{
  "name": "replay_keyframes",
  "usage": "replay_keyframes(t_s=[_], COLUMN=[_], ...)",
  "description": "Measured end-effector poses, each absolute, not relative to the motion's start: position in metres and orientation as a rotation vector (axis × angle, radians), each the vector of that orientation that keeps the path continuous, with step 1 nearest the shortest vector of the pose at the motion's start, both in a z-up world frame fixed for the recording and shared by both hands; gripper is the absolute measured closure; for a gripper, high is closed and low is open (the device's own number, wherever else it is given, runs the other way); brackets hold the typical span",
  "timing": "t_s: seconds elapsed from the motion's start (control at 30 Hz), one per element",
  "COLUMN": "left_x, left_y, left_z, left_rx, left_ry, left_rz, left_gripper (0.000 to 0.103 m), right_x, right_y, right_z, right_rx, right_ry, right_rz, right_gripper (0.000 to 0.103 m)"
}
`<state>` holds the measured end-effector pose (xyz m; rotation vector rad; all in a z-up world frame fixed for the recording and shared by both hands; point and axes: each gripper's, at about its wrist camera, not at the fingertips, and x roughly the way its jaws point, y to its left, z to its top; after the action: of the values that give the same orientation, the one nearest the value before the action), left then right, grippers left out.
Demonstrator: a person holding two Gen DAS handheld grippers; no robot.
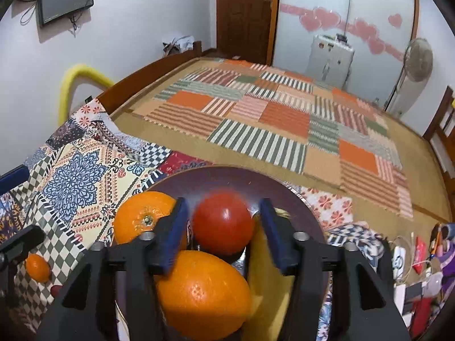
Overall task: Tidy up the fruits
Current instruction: 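Place the orange and tomato onto the purple plate and open both tools, then grasp the small mandarin with the left tool while the right tool grasps the pink toy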
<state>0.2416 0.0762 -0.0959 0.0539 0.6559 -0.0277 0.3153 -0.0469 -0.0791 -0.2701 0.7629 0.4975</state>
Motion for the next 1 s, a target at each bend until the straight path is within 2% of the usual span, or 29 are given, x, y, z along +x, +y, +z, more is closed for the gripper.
replay_keyframes(t_s=[0.3,0.5,0.77,1.0], left_x=[0.226,0.203,0.168,0.148], left_y=[0.088,0.098,0.105,0.101], left_z=[-0.084,-0.081,-0.095,-0.121], left_rx=[0.017,-0.001,-0.005,0.0], left_ry=[0.662,0.679,0.713,0.763], left_rz=[-0.027,-0.025,-0.043,-0.061], left_gripper=[0.024,0.024,0.024,0.024], right_x=[0.252,0.207,0.165,0.151], right_y=[-0.066,-0.08,-0.099,-0.103], right_z=[-0.04,-0.034,-0.066,-0.11], right_rx=[-0.279,-0.264,-0.244,-0.273], right_ry=[0.608,0.55,0.55,0.639], right_rz=[0.496,0.504,0.456,0.434], right_gripper=[0.038,0.038,0.038,0.038])
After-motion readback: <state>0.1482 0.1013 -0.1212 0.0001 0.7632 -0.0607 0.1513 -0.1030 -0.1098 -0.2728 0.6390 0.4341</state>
